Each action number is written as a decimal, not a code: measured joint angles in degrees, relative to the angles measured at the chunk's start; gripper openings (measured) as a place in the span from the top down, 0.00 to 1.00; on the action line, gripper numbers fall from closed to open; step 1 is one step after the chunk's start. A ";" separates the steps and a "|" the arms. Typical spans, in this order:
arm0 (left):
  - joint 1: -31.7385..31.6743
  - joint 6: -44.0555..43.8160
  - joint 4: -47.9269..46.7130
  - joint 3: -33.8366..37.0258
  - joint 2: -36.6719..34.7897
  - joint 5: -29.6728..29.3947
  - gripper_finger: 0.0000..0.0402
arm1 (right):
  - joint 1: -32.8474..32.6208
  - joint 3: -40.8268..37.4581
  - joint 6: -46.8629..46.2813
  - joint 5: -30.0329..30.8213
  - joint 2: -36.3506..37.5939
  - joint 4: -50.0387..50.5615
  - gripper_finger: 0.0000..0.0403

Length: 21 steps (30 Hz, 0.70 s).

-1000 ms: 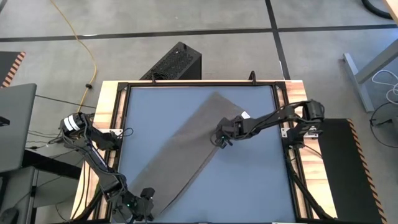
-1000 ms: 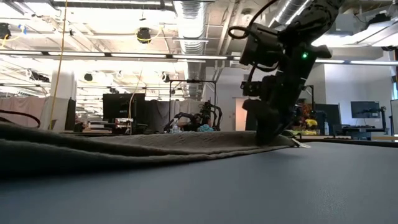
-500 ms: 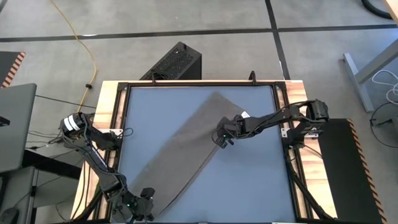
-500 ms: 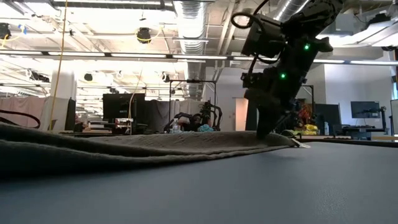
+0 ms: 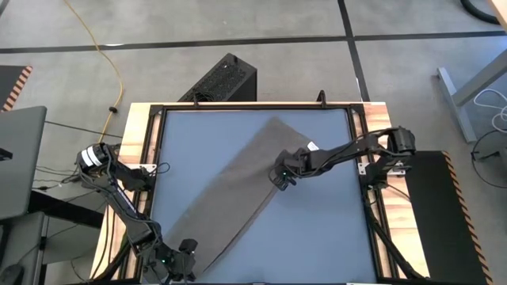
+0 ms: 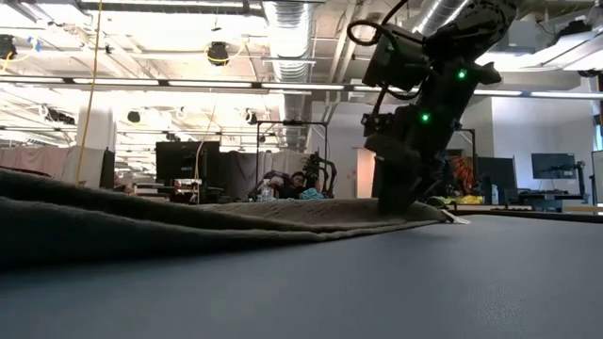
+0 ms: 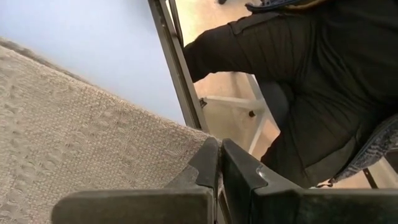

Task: Roll towel
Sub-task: Roll the gray towel

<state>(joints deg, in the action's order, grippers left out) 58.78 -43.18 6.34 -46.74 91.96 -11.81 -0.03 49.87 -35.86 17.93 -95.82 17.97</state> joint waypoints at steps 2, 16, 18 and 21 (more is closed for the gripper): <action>0.00 0.02 -0.03 0.00 0.00 0.00 1.00 | 0.02 0.00 -0.12 0.01 -1.25 -0.13 0.43; 0.02 -0.07 -0.18 0.00 0.00 0.02 1.00 | -0.33 0.04 0.20 0.55 -1.97 -1.23 0.85; 0.02 -0.55 -0.17 0.00 0.00 0.02 1.00 | -0.22 0.04 0.33 0.49 -1.93 -1.19 0.90; 0.00 -1.10 -0.10 0.00 0.00 0.24 1.00 | -0.22 0.04 1.64 0.26 -1.93 -1.17 0.91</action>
<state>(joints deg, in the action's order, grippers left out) 58.78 -44.28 6.24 -46.74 91.96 -11.57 -0.25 49.91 -34.22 18.19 -97.76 16.79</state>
